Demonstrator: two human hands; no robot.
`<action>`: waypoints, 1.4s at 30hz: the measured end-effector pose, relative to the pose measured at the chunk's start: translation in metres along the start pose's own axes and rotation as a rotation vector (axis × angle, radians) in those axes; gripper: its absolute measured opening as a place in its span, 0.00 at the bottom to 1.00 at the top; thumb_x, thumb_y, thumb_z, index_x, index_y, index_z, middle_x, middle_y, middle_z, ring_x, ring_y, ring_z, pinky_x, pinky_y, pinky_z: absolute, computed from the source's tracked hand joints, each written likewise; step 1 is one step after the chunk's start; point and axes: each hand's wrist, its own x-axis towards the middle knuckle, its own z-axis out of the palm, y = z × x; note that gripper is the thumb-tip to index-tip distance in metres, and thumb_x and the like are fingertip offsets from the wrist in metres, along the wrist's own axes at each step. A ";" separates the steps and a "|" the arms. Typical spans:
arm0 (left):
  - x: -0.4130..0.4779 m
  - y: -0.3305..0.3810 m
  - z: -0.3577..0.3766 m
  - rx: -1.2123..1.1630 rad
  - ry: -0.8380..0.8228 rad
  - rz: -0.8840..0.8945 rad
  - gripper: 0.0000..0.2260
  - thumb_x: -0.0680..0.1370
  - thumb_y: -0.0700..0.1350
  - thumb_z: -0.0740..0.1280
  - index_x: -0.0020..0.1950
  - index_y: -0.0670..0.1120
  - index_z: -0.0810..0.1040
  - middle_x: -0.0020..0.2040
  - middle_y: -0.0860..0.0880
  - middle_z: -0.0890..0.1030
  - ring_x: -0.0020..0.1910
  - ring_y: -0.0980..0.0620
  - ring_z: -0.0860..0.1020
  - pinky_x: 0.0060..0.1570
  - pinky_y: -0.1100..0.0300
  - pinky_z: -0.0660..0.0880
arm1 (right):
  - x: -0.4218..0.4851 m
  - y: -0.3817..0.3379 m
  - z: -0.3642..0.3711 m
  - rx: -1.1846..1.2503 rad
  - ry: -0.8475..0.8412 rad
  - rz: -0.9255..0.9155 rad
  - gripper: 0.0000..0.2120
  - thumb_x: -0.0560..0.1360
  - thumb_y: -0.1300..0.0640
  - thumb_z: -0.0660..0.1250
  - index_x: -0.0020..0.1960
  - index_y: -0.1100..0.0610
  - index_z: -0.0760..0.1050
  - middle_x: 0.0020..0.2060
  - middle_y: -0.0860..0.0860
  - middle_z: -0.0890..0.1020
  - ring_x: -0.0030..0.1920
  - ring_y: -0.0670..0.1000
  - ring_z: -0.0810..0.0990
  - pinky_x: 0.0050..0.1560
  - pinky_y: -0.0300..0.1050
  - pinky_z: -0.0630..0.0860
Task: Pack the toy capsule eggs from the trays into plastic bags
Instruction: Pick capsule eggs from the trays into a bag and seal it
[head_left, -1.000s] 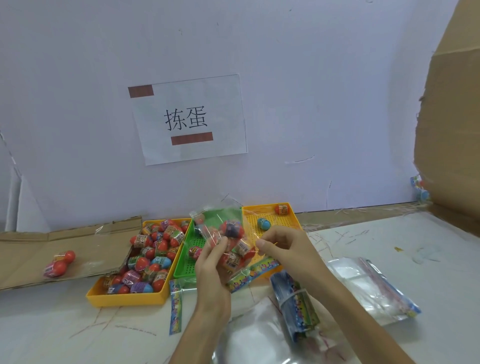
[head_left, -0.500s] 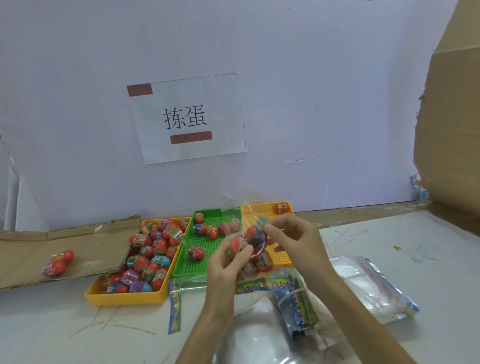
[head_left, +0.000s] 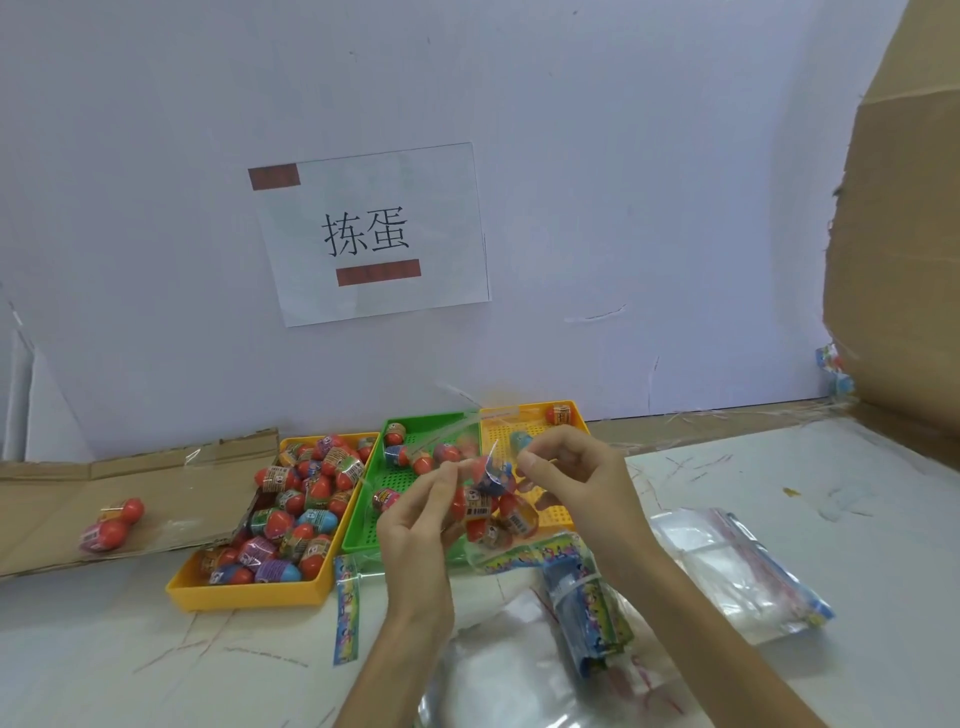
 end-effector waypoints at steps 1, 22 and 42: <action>0.000 0.000 0.000 -0.013 0.000 -0.008 0.10 0.72 0.54 0.70 0.46 0.53 0.89 0.48 0.50 0.88 0.45 0.55 0.84 0.42 0.58 0.79 | 0.000 0.001 0.000 0.011 -0.009 0.009 0.05 0.76 0.60 0.73 0.43 0.52 0.80 0.38 0.49 0.84 0.42 0.51 0.84 0.40 0.44 0.80; -0.003 -0.004 0.003 0.064 0.004 0.071 0.10 0.74 0.55 0.71 0.41 0.51 0.88 0.35 0.51 0.84 0.34 0.56 0.81 0.34 0.63 0.78 | -0.002 0.004 0.011 0.055 -0.014 0.089 0.07 0.75 0.57 0.75 0.52 0.53 0.80 0.40 0.53 0.86 0.41 0.52 0.85 0.42 0.40 0.81; -0.002 0.000 0.004 0.000 0.047 -0.003 0.14 0.79 0.40 0.68 0.39 0.54 0.88 0.41 0.52 0.87 0.38 0.60 0.83 0.38 0.63 0.77 | -0.003 0.002 0.008 -0.072 0.051 0.101 0.09 0.77 0.55 0.73 0.39 0.55 0.82 0.36 0.50 0.85 0.38 0.46 0.82 0.41 0.39 0.79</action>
